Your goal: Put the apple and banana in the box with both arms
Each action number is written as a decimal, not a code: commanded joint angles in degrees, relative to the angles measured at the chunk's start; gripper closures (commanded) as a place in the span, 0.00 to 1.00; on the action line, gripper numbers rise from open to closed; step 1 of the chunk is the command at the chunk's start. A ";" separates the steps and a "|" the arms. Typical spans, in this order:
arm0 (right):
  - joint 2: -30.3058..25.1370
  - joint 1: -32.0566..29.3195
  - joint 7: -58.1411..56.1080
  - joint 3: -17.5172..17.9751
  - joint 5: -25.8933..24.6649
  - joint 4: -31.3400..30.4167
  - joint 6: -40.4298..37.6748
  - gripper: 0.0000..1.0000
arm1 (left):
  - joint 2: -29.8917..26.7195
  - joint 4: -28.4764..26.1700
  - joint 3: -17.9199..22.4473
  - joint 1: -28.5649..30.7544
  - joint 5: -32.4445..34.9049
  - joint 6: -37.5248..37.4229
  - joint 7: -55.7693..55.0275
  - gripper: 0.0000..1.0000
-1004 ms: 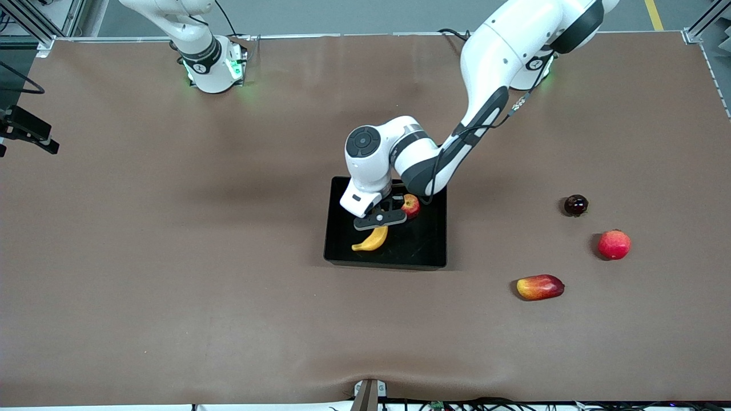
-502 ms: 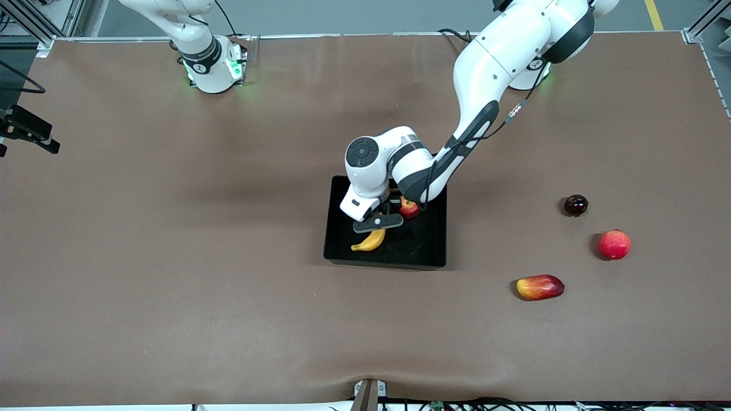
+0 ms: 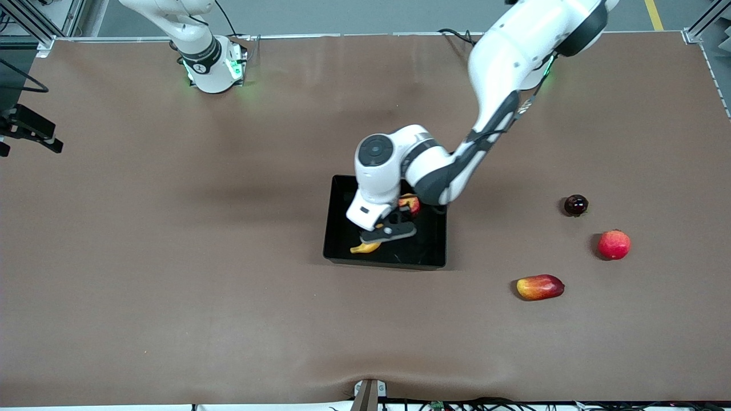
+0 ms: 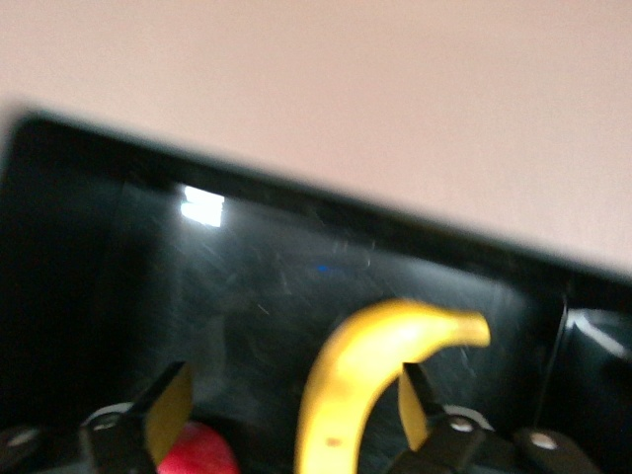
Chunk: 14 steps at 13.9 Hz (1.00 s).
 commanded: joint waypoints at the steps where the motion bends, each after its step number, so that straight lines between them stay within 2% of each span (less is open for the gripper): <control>1: -0.06 1.74 1.02 0.31 0.39 0.89 -2.61 0.00 | -9.14 -1.78 -0.52 4.66 -4.11 -5.40 7.30 0.00; 3: -0.05 1.93 0.76 0.22 0.21 0.97 -2.97 0.00 | -14.24 -1.79 -0.43 9.93 -10.79 -8.02 17.23 0.00; 6: 0.03 2.27 0.93 0.31 0.21 2.19 -2.97 0.00 | -21.55 -1.96 -0.61 20.56 -14.67 -16.54 28.74 0.00; 8: 0.03 2.19 0.94 0.22 0.12 2.64 -2.88 0.00 | -24.98 -1.96 -0.52 27.41 -20.72 -19.99 36.67 0.00; 12: 0.12 1.84 0.94 0.04 0.21 2.64 -2.88 0.00 | -28.85 -1.96 -0.17 35.43 -21.63 -23.51 48.63 0.00; 14: 0.12 2.10 0.94 0.04 -0.14 2.73 -2.71 0.00 | -30.17 -1.87 0.00 37.38 -21.46 -26.40 52.51 0.00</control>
